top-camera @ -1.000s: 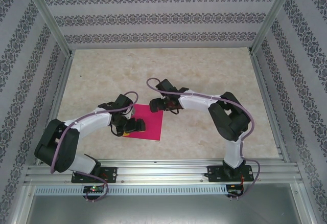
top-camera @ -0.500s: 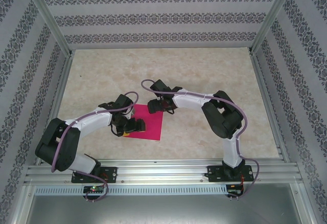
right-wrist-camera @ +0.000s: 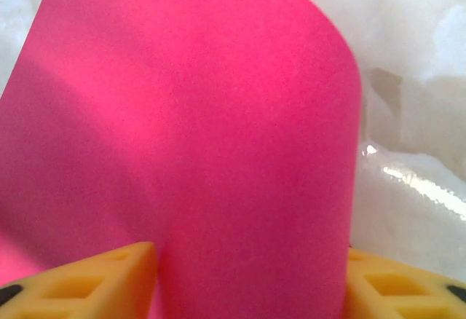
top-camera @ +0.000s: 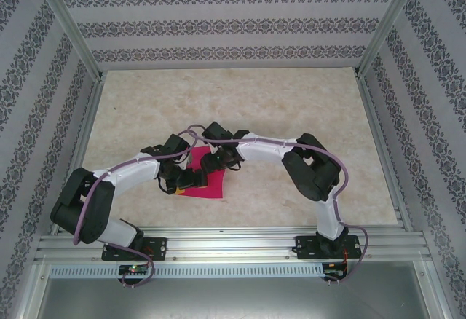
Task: Fold a paper plane with a square sheet of paper (fold left side to right side)
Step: Pick up the square sheet of paper from the center of the table.
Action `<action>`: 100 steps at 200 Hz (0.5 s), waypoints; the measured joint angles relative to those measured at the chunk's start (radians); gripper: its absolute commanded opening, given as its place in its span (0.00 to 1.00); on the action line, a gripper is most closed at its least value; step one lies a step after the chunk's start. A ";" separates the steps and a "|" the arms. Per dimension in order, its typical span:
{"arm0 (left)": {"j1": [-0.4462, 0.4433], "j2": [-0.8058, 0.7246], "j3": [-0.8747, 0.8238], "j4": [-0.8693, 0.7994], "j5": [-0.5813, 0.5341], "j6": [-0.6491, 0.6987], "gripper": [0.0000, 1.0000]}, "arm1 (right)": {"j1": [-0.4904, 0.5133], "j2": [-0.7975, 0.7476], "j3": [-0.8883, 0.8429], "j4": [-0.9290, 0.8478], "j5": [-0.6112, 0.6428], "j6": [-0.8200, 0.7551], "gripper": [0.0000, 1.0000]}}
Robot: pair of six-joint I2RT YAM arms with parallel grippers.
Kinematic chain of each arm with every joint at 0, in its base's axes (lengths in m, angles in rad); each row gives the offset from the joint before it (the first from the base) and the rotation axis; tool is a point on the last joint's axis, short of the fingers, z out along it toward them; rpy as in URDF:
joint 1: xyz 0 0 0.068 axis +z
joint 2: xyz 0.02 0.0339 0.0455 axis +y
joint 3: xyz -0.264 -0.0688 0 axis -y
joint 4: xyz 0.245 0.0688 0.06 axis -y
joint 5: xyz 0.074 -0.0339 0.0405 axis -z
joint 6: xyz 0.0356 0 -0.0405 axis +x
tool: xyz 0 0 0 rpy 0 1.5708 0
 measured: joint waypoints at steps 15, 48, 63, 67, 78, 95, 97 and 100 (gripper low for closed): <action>0.000 -0.003 0.000 0.002 0.000 0.000 0.87 | -0.011 -0.001 -0.004 0.014 -0.030 0.000 0.40; 0.000 -0.040 0.000 0.007 -0.013 0.005 0.90 | -0.057 -0.047 -0.087 0.100 -0.112 0.025 0.24; 0.000 -0.086 0.006 0.006 -0.030 0.010 0.92 | -0.085 -0.088 -0.138 0.155 -0.156 0.031 0.23; 0.000 -0.099 0.010 0.006 -0.034 0.011 0.93 | -0.091 -0.098 -0.150 0.169 -0.165 0.033 0.23; 0.000 -0.141 0.024 0.007 -0.045 0.014 0.94 | -0.113 -0.132 -0.187 0.214 -0.201 0.043 0.23; 0.000 -0.206 0.051 0.009 -0.068 0.022 0.96 | -0.146 -0.185 -0.240 0.280 -0.252 0.051 0.23; 0.000 -0.215 0.055 0.010 -0.071 0.024 0.96 | -0.151 -0.192 -0.246 0.286 -0.259 0.051 0.23; 0.000 -0.225 0.058 0.011 -0.077 0.027 0.97 | -0.157 -0.202 -0.255 0.295 -0.268 0.051 0.23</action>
